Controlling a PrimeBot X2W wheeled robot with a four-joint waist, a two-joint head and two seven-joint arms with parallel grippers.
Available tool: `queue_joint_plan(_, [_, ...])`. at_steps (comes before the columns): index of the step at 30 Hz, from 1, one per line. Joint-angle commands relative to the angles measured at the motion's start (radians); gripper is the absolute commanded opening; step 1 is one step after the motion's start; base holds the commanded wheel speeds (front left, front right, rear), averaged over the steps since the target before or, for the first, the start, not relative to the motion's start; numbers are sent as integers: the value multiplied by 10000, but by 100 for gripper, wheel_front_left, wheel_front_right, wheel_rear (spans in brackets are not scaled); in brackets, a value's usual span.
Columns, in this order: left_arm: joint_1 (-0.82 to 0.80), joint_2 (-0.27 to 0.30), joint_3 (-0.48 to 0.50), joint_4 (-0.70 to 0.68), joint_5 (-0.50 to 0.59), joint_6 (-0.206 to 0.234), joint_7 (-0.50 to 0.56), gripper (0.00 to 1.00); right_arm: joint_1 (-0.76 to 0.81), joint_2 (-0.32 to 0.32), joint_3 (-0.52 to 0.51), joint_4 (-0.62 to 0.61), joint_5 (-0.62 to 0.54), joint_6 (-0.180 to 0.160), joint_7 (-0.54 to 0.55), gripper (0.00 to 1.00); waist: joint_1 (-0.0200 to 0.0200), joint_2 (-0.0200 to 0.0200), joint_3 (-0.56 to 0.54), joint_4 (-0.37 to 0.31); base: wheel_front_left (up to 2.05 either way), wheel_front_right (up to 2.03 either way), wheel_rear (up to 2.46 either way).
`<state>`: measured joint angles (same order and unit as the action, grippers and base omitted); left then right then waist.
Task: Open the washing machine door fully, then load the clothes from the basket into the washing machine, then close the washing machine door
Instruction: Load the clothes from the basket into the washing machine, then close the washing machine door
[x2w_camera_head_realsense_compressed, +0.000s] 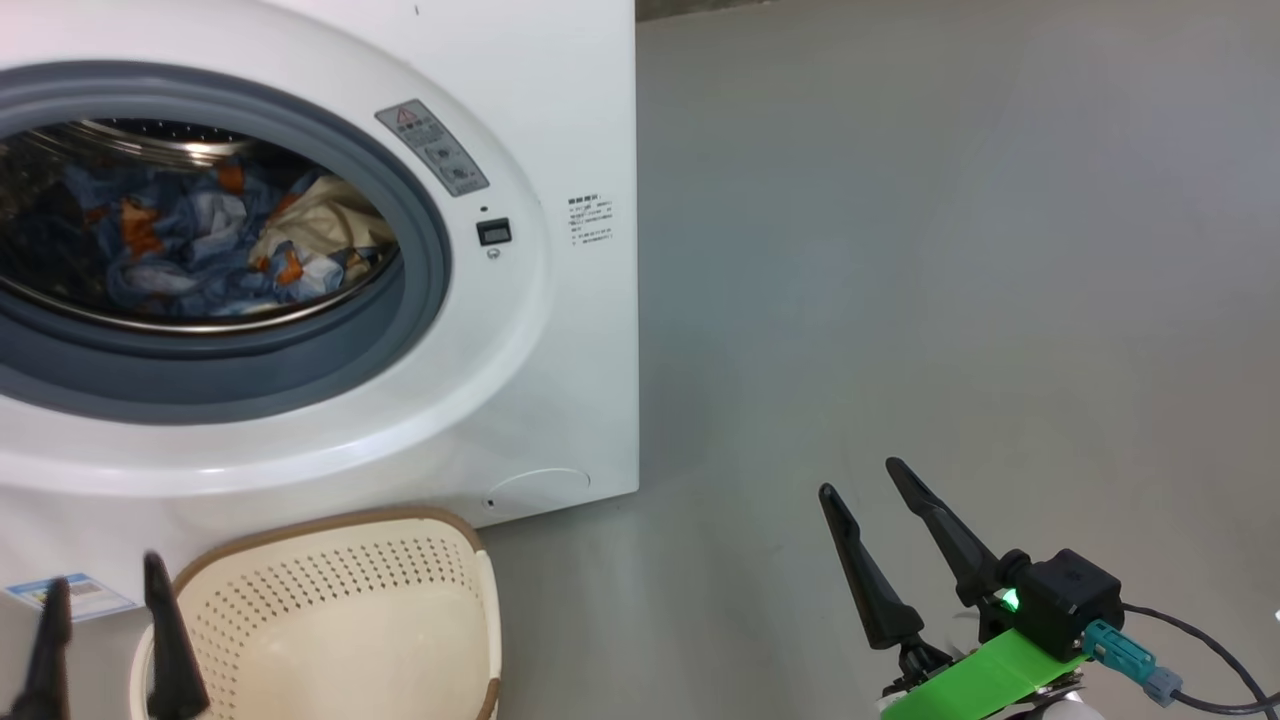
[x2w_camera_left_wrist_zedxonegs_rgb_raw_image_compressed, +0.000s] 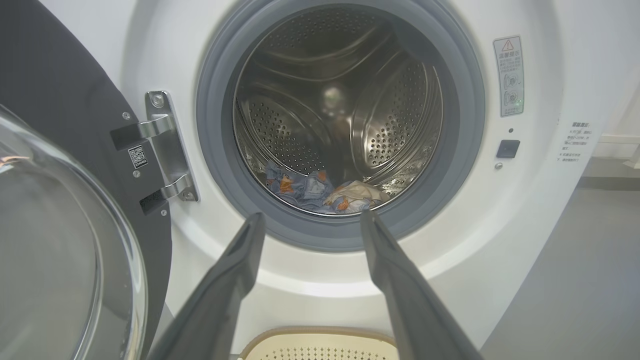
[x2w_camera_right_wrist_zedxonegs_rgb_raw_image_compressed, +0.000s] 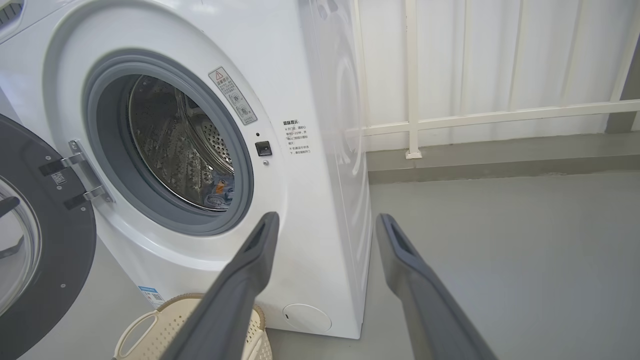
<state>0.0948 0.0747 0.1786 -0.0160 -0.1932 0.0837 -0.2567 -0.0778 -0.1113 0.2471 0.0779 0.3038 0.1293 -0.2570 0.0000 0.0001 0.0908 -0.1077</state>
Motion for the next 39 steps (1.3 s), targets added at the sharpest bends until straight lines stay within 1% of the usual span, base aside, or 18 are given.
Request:
queue_joint_plan(1, [103,92,290,-361,50,72,-51,100,69,-30,252,-229,26,14,-48,100,0,-1,-115,-20,0,0,0])
queue_joint_plan(8, [1091,-82,39,-753,107,171,-51,100,291,-87,196,-169,-9,14,-48,100,0,-1,-499,-104,0,0,0])
queue_joint_plan(14, [1535,-140,-32,-982,137,270,-51,100,430,-135,181,-141,-39,14,-48,100,0,-1,-710,-141,0,0,0])
queue_joint_plan(18, [1771,-175,-119,-1127,-93,169,-51,100,494,-134,166,-154,-89,14,-48,100,0,-1,-775,-146,0,0,0])
queue_joint_plan(29, [1807,-201,-103,-1058,70,267,-51,100,558,-118,78,-153,-148,14,-48,100,0,-1,-786,-45,0,0,0])
queue_joint_plan(39, [1737,-214,-122,-983,72,252,-51,100,549,-102,11,-142,-174,14,-48,100,0,-1,-770,75,0,0,0])
